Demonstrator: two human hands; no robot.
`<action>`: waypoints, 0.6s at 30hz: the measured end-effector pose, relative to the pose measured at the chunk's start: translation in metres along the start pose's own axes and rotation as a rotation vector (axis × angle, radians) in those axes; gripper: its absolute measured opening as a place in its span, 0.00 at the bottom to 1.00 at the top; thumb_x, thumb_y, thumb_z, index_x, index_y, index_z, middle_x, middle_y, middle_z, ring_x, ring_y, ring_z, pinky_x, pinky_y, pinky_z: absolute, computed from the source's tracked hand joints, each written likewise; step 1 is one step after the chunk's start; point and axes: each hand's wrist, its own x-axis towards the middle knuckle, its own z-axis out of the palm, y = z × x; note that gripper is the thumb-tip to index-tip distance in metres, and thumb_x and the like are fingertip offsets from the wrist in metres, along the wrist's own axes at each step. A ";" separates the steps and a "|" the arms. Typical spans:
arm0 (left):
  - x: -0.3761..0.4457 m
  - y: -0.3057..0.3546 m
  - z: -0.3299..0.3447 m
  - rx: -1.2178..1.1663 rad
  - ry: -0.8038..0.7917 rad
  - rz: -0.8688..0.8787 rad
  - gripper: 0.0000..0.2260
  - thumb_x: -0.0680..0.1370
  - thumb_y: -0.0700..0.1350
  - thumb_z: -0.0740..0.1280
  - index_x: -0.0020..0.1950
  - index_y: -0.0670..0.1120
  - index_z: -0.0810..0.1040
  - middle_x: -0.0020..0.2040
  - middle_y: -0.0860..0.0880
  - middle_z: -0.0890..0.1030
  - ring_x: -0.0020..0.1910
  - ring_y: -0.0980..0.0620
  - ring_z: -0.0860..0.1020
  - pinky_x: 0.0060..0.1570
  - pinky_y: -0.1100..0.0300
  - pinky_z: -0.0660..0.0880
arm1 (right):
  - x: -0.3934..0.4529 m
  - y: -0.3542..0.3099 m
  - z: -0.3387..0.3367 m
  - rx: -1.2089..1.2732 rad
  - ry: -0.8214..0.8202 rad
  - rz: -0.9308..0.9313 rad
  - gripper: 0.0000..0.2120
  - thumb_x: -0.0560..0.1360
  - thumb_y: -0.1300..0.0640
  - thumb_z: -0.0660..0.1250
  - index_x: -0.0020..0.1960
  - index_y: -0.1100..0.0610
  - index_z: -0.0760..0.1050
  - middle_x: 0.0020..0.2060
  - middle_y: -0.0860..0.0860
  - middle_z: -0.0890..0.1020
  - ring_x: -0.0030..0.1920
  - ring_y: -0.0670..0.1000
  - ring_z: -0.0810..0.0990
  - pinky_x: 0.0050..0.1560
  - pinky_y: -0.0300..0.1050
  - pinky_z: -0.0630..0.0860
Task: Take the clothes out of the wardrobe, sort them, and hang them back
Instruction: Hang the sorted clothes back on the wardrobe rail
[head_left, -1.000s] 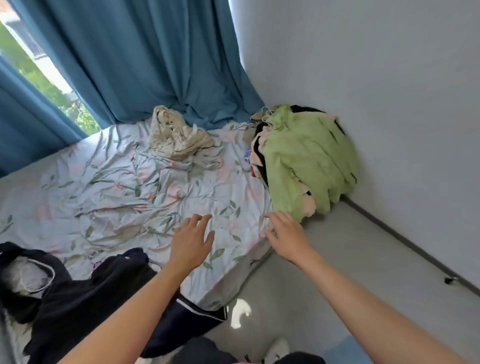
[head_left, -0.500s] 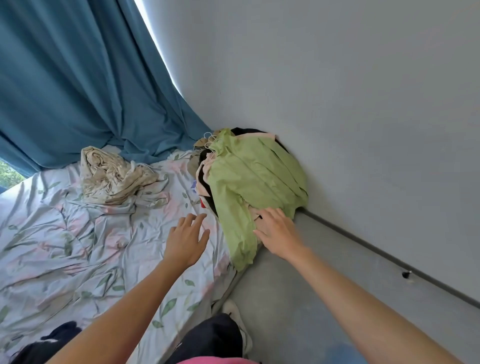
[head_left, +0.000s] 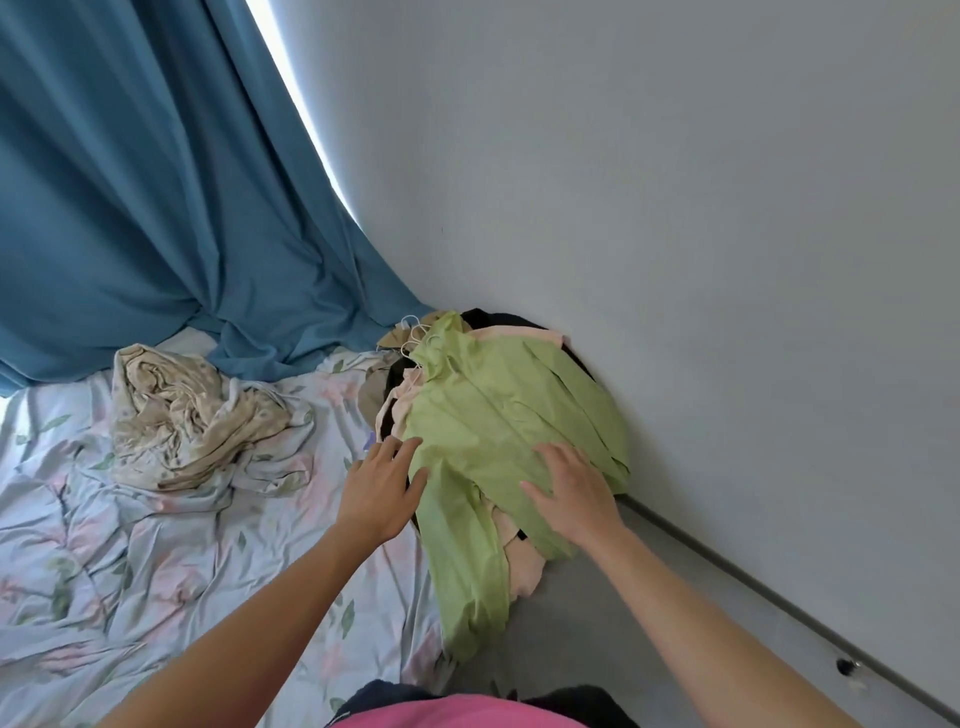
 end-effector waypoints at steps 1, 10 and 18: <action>0.013 -0.004 -0.003 -0.001 0.003 -0.017 0.25 0.84 0.61 0.53 0.77 0.51 0.69 0.67 0.50 0.75 0.67 0.45 0.74 0.59 0.47 0.73 | 0.014 0.004 -0.001 0.019 -0.008 0.014 0.28 0.81 0.40 0.64 0.76 0.51 0.66 0.71 0.49 0.72 0.72 0.53 0.70 0.71 0.53 0.71; 0.117 -0.020 0.014 -0.085 0.034 -0.261 0.33 0.79 0.67 0.42 0.76 0.54 0.69 0.62 0.52 0.75 0.63 0.46 0.73 0.60 0.49 0.72 | 0.191 0.059 -0.005 0.006 -0.154 -0.061 0.28 0.82 0.40 0.62 0.78 0.51 0.64 0.73 0.49 0.71 0.74 0.53 0.68 0.71 0.53 0.70; 0.243 0.005 0.090 -0.218 -0.041 -0.586 0.34 0.78 0.68 0.45 0.77 0.54 0.69 0.67 0.51 0.75 0.67 0.45 0.73 0.61 0.45 0.74 | 0.410 0.121 0.024 -0.162 -0.373 -0.326 0.29 0.82 0.39 0.62 0.78 0.51 0.65 0.73 0.48 0.72 0.71 0.54 0.69 0.68 0.53 0.72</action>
